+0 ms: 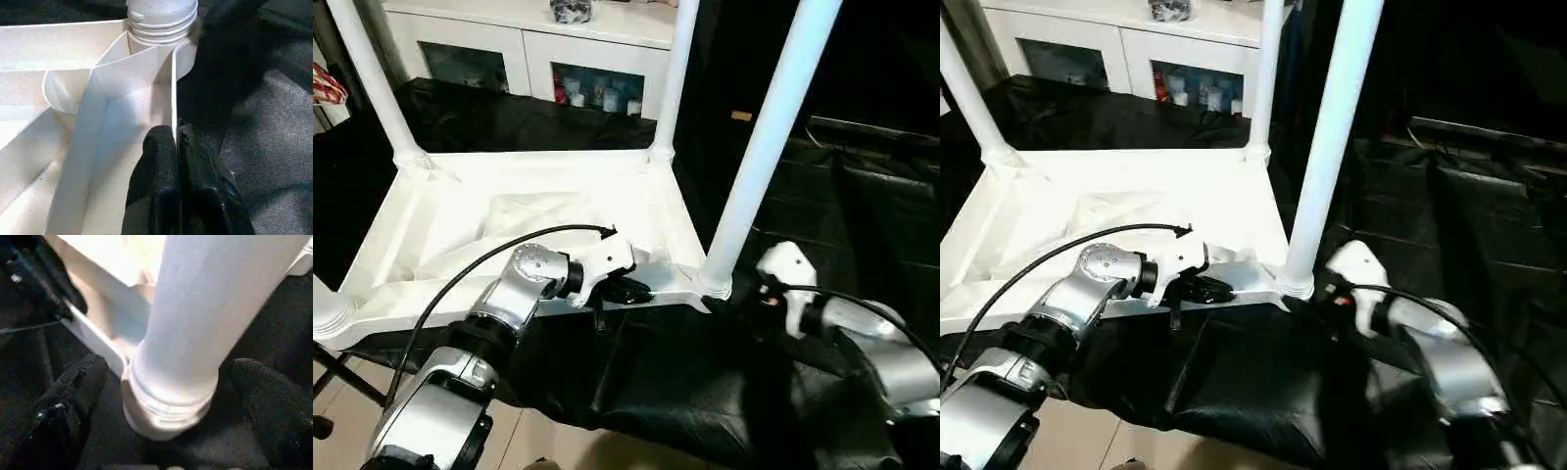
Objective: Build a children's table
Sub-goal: Rotate leg to tighten
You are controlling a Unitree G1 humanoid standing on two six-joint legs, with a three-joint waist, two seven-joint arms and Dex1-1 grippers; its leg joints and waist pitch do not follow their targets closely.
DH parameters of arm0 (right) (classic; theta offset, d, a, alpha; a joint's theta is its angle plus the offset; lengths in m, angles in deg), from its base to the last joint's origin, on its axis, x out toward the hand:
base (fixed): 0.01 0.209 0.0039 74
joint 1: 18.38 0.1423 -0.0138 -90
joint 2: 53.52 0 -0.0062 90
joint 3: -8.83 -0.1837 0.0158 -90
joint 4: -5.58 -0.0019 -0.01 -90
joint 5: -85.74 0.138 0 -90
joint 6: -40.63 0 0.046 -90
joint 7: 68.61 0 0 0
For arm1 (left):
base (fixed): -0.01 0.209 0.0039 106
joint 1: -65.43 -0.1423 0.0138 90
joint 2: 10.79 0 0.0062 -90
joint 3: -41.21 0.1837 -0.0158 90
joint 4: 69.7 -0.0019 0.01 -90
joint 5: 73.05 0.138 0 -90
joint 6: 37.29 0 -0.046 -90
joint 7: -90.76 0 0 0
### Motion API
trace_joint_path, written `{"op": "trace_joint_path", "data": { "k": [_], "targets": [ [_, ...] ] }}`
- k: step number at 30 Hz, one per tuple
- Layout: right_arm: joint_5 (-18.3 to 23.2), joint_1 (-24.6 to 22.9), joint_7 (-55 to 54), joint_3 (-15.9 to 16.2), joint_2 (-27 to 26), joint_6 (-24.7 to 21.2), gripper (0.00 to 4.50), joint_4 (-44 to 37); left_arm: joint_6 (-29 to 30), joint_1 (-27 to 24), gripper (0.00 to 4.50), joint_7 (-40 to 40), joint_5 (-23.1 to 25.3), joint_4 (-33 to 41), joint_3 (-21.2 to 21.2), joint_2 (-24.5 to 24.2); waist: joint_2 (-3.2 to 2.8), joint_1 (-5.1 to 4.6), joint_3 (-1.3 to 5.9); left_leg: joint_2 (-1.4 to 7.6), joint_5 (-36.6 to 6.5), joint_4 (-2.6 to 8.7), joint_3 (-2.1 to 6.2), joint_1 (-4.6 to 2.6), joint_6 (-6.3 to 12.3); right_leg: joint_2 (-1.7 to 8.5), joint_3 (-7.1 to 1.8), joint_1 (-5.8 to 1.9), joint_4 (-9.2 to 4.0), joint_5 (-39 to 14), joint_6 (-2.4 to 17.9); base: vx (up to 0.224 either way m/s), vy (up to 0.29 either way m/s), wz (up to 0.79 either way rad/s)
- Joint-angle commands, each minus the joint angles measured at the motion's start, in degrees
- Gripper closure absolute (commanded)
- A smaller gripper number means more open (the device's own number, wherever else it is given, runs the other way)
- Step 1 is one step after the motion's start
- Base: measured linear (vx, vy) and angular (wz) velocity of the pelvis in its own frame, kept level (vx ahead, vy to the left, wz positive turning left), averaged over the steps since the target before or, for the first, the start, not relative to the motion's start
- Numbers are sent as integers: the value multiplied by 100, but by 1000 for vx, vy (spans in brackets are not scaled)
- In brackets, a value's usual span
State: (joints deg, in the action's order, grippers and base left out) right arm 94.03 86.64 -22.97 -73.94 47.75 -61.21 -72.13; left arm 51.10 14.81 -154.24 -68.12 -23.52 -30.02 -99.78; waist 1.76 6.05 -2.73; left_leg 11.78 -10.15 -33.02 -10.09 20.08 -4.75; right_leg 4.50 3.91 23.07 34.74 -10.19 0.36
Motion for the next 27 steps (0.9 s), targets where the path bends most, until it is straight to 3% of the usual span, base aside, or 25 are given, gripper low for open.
{"op": "trace_joint_path", "data": {
  "k": [1, 6, 7, 12, 19, 21, 26, 27],
  "targets": [
    [-117, 125, -38, 62, -16, 111, 0, 141, 30, -43, 441, -25, 321, -261, 224, -78, 58, 11, 308, 122, -1497, 387, 39, 4, 163, 380, -236, -258, -532, -2139, 782, 0, 0, 0],
    [-216, 337, -27, 128, -112, 223, 0, 417, 154, 80, 441, 86, 214, -392, 103, 5, 65, 24, 315, 120, -1412, 375, 22, 0, 182, 367, -244, -267, -490, -1784, 928, 0, 0, 0],
    [-216, 337, -27, 128, -112, 223, 0, 417, 154, 80, 405, 86, 214, -392, 103, 5, 63, 29, 313, 116, -1416, 375, 22, 1, 181, 368, -242, -271, -493, -1807, 927, 0, 0, 0],
    [-264, 469, -45, 144, -158, 368, 0, 643, 271, 121, 364, 10, 134, -462, 75, 21, 60, 35, 312, 121, -1506, 382, 30, -8, 157, 383, -241, -267, -517, -2045, 869, 0, 0, 0],
    [-326, 592, -22, 127, -200, 468, 0, 886, 248, 190, 364, -72, 184, -617, 108, -13, 49, 28, 313, 117, -1489, 384, 31, -4, 164, 371, -245, -273, -512, -1952, 894, 0, 0, 0],
    [-346, 632, -27, 134, -203, 488, 0, 962, 245, 211, 400, -69, 231, -636, 146, -27, 44, 21, 313, 118, -1490, 384, 31, 0, 165, 369, -242, -275, -507, -1902, 926, 0, 0, 0],
    [-304, 731, 50, 136, -243, 451, 0, 1159, 313, 254, 430, -152, 254, -683, 186, -31, 41, 1, 316, 120, -1501, 383, 31, -2, 171, 368, -239, -278, -500, -1848, 982, 0, 0, 0],
    [-304, 731, 50, 136, -243, 451, 18, 1159, 313, 254, 447, -152, 254, -683, 186, -31, 41, -6, 312, 120, -1525, 386, 32, -2, 173, 369, -238, -277, -503, -1887, 988, 0, 0, 0]
  ]
}}
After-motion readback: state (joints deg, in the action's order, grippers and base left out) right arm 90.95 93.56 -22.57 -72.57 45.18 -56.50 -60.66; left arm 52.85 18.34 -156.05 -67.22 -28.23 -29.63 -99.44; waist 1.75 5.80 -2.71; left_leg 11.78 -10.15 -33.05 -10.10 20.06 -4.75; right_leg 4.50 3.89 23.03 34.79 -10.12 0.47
